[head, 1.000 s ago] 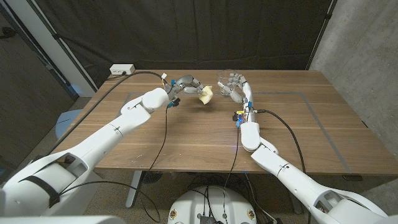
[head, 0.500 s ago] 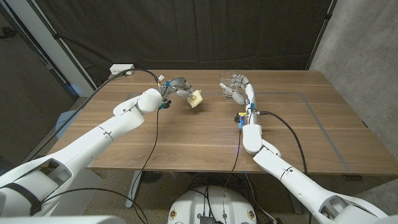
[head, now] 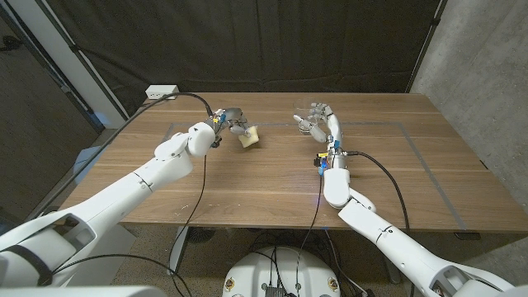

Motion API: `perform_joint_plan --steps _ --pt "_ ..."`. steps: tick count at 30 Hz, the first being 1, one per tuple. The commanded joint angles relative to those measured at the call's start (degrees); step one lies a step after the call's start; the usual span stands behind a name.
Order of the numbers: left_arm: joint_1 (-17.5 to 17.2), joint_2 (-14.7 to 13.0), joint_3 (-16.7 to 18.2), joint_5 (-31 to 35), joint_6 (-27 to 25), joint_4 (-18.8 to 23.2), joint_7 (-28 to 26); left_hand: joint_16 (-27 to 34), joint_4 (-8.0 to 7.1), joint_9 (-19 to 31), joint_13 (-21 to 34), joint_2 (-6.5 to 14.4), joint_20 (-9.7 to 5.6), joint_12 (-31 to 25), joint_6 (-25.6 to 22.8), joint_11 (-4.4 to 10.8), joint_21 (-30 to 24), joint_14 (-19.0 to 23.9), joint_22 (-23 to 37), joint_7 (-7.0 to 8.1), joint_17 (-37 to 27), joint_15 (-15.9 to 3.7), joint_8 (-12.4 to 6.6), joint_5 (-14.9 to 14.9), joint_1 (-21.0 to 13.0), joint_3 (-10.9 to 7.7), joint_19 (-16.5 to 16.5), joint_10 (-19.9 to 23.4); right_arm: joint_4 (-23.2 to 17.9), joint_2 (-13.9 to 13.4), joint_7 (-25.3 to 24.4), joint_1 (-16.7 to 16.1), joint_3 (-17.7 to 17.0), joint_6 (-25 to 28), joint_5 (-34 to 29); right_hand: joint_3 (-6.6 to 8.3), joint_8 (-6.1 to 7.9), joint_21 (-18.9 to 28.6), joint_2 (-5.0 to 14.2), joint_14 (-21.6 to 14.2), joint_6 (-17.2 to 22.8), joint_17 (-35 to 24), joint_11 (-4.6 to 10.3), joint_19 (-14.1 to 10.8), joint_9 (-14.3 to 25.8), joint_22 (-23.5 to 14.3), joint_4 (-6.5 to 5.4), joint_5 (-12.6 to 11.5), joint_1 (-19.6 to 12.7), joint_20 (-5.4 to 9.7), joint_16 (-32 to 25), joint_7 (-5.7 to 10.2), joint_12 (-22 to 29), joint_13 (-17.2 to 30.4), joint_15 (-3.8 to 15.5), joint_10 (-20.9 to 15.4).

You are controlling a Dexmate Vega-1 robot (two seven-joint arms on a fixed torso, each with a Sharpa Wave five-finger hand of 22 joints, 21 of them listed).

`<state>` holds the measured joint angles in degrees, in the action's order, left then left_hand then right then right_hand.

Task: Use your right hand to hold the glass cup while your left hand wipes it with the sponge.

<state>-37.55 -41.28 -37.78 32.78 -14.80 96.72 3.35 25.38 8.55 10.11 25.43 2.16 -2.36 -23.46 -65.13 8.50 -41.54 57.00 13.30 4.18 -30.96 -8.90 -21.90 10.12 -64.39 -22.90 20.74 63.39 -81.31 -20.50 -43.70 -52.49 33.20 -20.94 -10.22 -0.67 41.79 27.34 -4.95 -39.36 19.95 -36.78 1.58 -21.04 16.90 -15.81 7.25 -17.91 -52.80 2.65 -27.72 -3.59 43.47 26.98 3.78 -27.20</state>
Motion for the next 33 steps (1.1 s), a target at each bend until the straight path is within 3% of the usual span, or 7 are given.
perform_joint_plan --steps 1,18,33 --pt "1.03 1.06 -2.52 11.57 -2.99 -0.63 2.66 -0.36 -0.81 0.72 0.24 0.01 -0.02 0.39 -4.89 1.56 -0.48 0.46 -0.03 -1.67 -0.22 -3.89 0.26 0.33 -0.28 -1.16 -0.19 1.80 -1.63 -1.00 -0.12 -0.97 0.48 4.88 -1.27 0.64 0.62 0.29 9.31 -0.46 12.43 -0.10 7.52 -0.07 0.17 -0.11 0.02 -0.29 -9.67 2.41 0.08 11.75 0.21 0.15 9.14 -7.99" --pt "1.74 2.42 -4.75 23.56 -5.38 -0.33 8.25 -0.86 -1.06 0.75 0.12 -0.10 -0.13 1.23 -4.59 1.77 -1.00 0.31 -0.31 -0.95 -0.42 -3.90 0.73 0.18 0.01 -1.39 -0.72 1.68 -3.62 -3.33 4.29 -0.55 2.07 10.46 -2.15 0.82 0.85 0.52 9.47 -0.69 12.40 -0.17 7.39 0.00 0.18 -0.10 0.15 -0.29 -10.08 2.46 0.20 11.82 0.05 0.04 9.16 -7.95" --pt "1.07 3.57 -5.90 33.74 -7.27 -0.28 10.18 -1.83 -1.23 0.70 -0.82 -0.33 -0.39 2.48 -4.36 1.93 -1.31 -0.63 -0.66 -0.37 -0.46 -4.10 1.27 -0.09 0.31 -1.59 -1.53 1.68 -4.56 -3.54 5.11 -0.40 2.47 13.27 -2.35 0.97 1.12 0.78 9.74 -0.90 12.51 -0.17 7.33 -0.01 0.18 -0.10 0.14 -0.26 -10.31 2.52 0.41 11.79 -0.09 -0.30 9.14 -8.26"
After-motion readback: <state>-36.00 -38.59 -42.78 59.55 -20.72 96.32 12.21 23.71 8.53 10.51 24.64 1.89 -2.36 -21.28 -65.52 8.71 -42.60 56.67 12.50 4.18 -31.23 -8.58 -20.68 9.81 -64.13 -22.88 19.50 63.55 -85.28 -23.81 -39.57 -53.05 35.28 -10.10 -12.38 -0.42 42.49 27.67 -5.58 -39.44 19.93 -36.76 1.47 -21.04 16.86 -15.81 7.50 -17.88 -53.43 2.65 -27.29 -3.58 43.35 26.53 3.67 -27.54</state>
